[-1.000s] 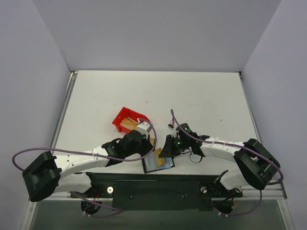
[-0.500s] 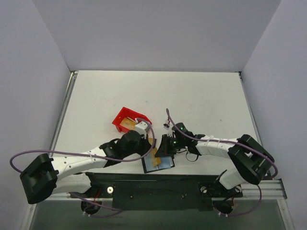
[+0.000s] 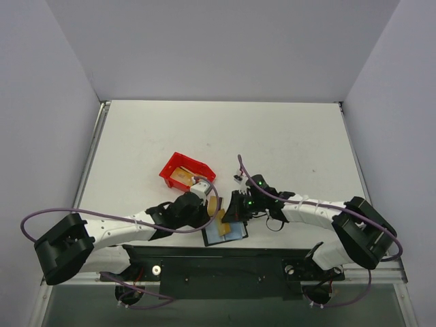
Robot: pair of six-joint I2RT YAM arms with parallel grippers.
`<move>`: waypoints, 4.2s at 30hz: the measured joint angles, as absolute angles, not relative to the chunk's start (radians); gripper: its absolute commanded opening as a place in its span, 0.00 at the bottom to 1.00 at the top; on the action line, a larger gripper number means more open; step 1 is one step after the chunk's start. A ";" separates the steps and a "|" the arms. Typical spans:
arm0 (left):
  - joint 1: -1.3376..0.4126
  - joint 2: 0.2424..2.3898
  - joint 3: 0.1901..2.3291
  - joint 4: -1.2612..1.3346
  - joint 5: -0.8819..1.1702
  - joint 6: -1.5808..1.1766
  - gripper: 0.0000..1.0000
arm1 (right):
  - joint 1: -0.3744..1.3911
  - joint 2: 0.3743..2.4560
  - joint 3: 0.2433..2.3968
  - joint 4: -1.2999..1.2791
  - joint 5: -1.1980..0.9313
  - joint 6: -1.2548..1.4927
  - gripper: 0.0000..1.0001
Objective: Put the credit cards into the card holder
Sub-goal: Insert the credit card into the card holder.
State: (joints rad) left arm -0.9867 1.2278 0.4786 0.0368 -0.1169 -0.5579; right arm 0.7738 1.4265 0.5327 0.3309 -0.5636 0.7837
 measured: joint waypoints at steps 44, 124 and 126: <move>-0.987 1.043 0.405 -0.074 -0.136 -0.650 0.00 | 0.733 1.466 0.465 0.396 -0.619 0.785 0.00; -0.989 1.125 0.310 0.030 -0.035 -0.821 0.07 | 0.776 1.589 0.456 0.566 -0.664 0.847 0.00; -0.989 1.125 0.311 0.030 -0.034 -0.818 0.07 | 0.788 1.594 0.460 0.568 -0.652 0.849 0.00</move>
